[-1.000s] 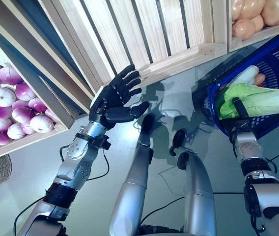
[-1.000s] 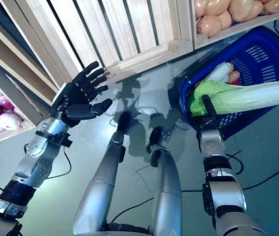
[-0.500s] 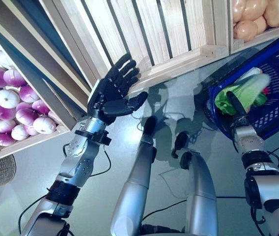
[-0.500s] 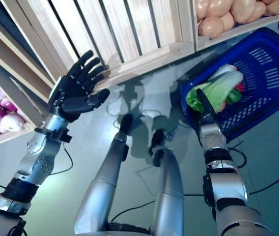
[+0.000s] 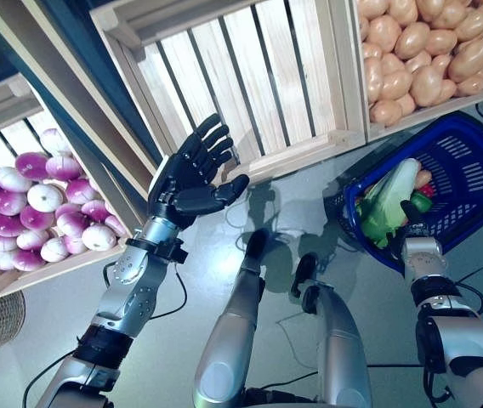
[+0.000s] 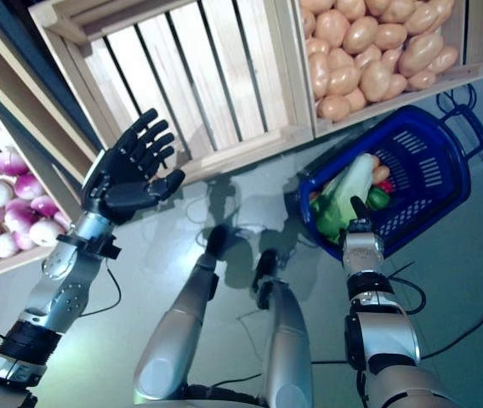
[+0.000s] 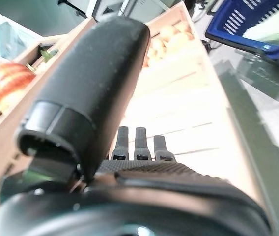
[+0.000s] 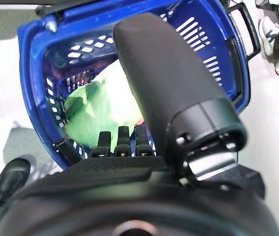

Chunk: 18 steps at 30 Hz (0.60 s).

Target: Put vegetables into the basket

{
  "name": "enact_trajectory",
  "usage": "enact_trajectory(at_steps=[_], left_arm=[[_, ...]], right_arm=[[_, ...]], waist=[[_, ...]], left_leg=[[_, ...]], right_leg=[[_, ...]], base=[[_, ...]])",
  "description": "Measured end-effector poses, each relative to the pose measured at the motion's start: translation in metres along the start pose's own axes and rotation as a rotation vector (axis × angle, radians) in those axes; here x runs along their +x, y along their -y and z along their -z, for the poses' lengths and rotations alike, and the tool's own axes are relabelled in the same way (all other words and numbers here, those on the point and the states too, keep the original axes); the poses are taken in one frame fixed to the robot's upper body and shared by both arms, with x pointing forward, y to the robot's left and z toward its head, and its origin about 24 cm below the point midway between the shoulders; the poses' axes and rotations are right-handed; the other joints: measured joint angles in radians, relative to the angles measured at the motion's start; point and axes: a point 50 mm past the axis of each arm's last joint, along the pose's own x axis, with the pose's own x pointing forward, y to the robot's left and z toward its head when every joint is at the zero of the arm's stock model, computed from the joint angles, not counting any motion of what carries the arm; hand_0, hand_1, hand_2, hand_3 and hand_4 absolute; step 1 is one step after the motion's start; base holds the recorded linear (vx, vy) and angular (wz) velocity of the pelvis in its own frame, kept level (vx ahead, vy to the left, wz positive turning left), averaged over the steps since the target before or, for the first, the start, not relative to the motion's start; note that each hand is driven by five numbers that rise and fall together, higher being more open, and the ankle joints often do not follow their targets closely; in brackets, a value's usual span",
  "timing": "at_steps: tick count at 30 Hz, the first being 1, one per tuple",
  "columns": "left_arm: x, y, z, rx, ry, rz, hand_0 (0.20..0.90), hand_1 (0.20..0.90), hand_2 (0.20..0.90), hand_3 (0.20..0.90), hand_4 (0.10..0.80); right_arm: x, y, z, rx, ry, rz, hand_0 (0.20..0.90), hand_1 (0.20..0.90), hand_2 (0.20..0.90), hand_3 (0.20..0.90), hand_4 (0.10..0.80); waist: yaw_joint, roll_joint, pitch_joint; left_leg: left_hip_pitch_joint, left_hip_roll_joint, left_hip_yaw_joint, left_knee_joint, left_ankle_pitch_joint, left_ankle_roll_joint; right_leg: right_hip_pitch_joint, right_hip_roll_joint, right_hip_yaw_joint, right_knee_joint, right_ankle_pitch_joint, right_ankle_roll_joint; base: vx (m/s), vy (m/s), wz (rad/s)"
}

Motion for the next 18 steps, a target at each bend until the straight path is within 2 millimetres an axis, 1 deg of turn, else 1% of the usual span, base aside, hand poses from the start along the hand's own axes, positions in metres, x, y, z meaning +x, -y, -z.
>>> enact_trajectory(at_steps=[2, 3, 4, 7, 9, 10, 11, 12, 13, 14, 15, 16, 17, 18], left_arm=[[-0.002, 0.002, 0.005, -0.029, -0.011, 0.000, 0.900, 0.900, 0.900, 0.900, 0.800], [-0.003, 0.002, 0.006, -0.031, -0.014, 0.001, 0.900, 0.900, 0.900, 0.900, 0.800], [-0.005, 0.002, 0.008, -0.035, -0.023, -0.001, 0.900, 0.900, 0.900, 0.900, 0.800], [-0.006, 0.002, 0.013, -0.040, -0.053, -0.006, 0.900, 0.900, 0.900, 0.900, 0.800], [-0.012, 0.002, 0.019, -0.043, -0.078, -0.017, 0.900, 0.900, 0.900, 0.900, 0.800], [-0.015, 0.003, 0.022, -0.046, -0.088, -0.022, 0.900, 0.900, 0.900, 0.900, 0.800], [-0.024, 0.003, 0.031, -0.059, -0.114, -0.044, 0.900, 0.900, 0.900, 0.900, 0.800], [-0.029, 0.004, 0.036, -0.063, -0.129, -0.053, 0.900, 0.900, 0.900, 0.900, 0.800], [-0.036, 0.004, 0.042, -0.065, -0.151, -0.067, 0.900, 0.900, 0.900, 0.900, 0.800], [-0.044, 0.002, 0.047, -0.054, -0.174, -0.088, 0.900, 0.900, 0.900, 0.900, 0.800], [-0.047, 0.001, 0.049, -0.049, -0.187, -0.097, 0.900, 0.900, 0.900, 0.900, 0.800], [-0.050, 0.000, 0.055, -0.031, -0.214, -0.109, 0.900, 0.900, 0.900, 0.900, 0.800], [-0.059, -0.002, 0.064, -0.023, -0.261, -0.132, 0.900, 0.900, 0.900, 0.900, 0.800], [-0.063, -0.003, 0.068, -0.011, -0.289, -0.134, 0.900, 0.900, 0.900, 0.900, 0.800]], right_arm=[[0.002, 0.013, 0.008, 0.015, -0.010, 0.028, 0.900, 0.900, 0.900, 0.900, 0.800], [0.001, 0.015, 0.010, 0.014, -0.012, 0.031, 0.900, 0.900, 0.900, 0.900, 0.800], [-0.001, 0.020, 0.013, 0.012, -0.005, 0.015, 0.900, 0.900, 0.900, 0.900, 0.800], [-0.009, 0.022, 0.018, -0.017, 0.027, -0.064, 0.900, 0.900, 0.900, 0.900, 0.800], [-0.016, 0.031, 0.024, -0.020, 0.028, -0.111, 0.900, 0.900, 0.900, 0.900, 0.800], [-0.017, 0.040, 0.025, -0.032, 0.035, -0.111, 0.900, 0.900, 0.900, 0.900, 0.800], [-0.022, 0.057, 0.027, -0.082, 0.063, -0.133, 0.900, 0.900, 0.900, 0.900, 0.800], [-0.024, 0.065, 0.027, -0.111, 0.077, -0.136, 0.900, 0.900, 0.900, 0.900, 0.800], [-0.026, 0.079, 0.026, -0.165, 0.104, -0.124, 0.900, 0.900, 0.900, 0.900, 0.800], [-0.028, 0.093, 0.025, -0.231, 0.139, -0.118, 0.900, 0.900, 0.900, 0.900, 0.800], [-0.028, 0.099, 0.025, -0.269, 0.155, -0.118, 0.900, 0.900, 0.900, 0.900, 0.800], [-0.031, 0.113, 0.024, -0.395, 0.205, -0.136, 0.900, 0.900, 0.900, 0.900, 0.800], [-0.036, 0.124, 0.026, -0.506, 0.230, -0.177, 0.900, 0.900, 0.900, 0.900, 0.800], [-0.038, 0.130, 0.026, -0.564, 0.234, -0.201, 0.900, 0.900, 0.900, 0.900, 0.800]], waist=[[0.000, 0.001, -0.001], [0.001, 0.002, -0.002], [-0.001, 0.003, -0.003], [-0.007, 0.009, -0.007], [-0.007, 0.010, -0.008], [-0.013, 0.010, -0.013], [-0.017, 0.017, -0.018], [-0.018, 0.018, -0.034], [-0.028, 0.017, -0.076], [-0.041, 0.016, -0.116], [-0.050, 0.015, -0.131], [-0.077, 0.020, -0.152], [-0.096, 0.016, -0.203], [-0.112, 0.014, -0.234]], left_leg=[[0.082, 0.002, -0.005, -0.055, 0.014, 0.005], [0.102, 0.004, -0.004, -0.067, 0.014, 0.006], [0.139, 0.008, -0.004, -0.089, 0.014, 0.012], [0.194, 0.012, 0.009, -0.123, 0.010, 0.021], [0.255, 0.016, 0.016, -0.153, 0.007, 0.028], [0.279, 0.017, 0.020, -0.162, 0.003, 0.031], [0.341, 0.019, 0.033, -0.189, -0.002, 0.039], [0.356, 0.019, 0.033, -0.204, -0.003, 0.041], [0.358, 0.019, 0.036, -0.215, -0.006, 0.046], [0.379, 0.019, 0.042, -0.243, -0.002, 0.052], [0.393, 0.019, 0.048, -0.257, 0.001, 0.055], [0.446, 0.021, 0.057, -0.290, 0.004, 0.060], [0.479, 0.022, 0.065, -0.326, 0.007, 0.066], [0.485, 0.022, 0.069, -0.339, 0.007, 0.068]], right_leg=[[0.077, -0.001, -0.005, -0.046, 0.006, 0.002], [0.097, -0.001, -0.004, -0.060, 0.006, 0.002], [0.137, 0.001, -0.005, -0.087, 0.007, 0.006], [0.195, 0.003, 0.003, -0.134, 0.013, 0.015], [0.255, 0.005, 0.007, -0.168, 0.016, 0.020], [0.280, 0.004, 0.007, -0.185, 0.017, 0.021], [0.344, 0.004, 0.012, -0.224, 0.019, 0.025], [0.360, 0.004, 0.013, -0.239, 0.020, 0.028], [0.365, 0.004, 0.016, -0.260, 0.021, 0.031], [0.382, 0.004, 0.024, -0.285, 0.031, 0.044], [0.396, 0.004, 0.028, -0.298, 0.033, 0.047], [0.449, 0.002, 0.031, -0.340, 0.043, 0.055], [0.482, 0.004, 0.034, -0.379, 0.049, 0.059], [0.488, 0.004, 0.036, -0.395, 0.051, 0.061]], base=[[0.037, 0.096, 0.00], [0.014, 0.108, 0.00], [0.009, 0.105, -0.03], [0.042, 0.130, -0.09], [0.092, 0.129, -0.14], [0.122, 0.149, -0.16], [0.106, 0.130, -0.14], [0.093, 0.101, -0.13], [0.070, 0.082, -0.12], [0.123, 0.099, -0.14], [0.146, 0.119, -0.16], [0.138, 0.112, -0.20], [0.076, 0.077, -0.19], [0.065, 0.078, -0.22]])
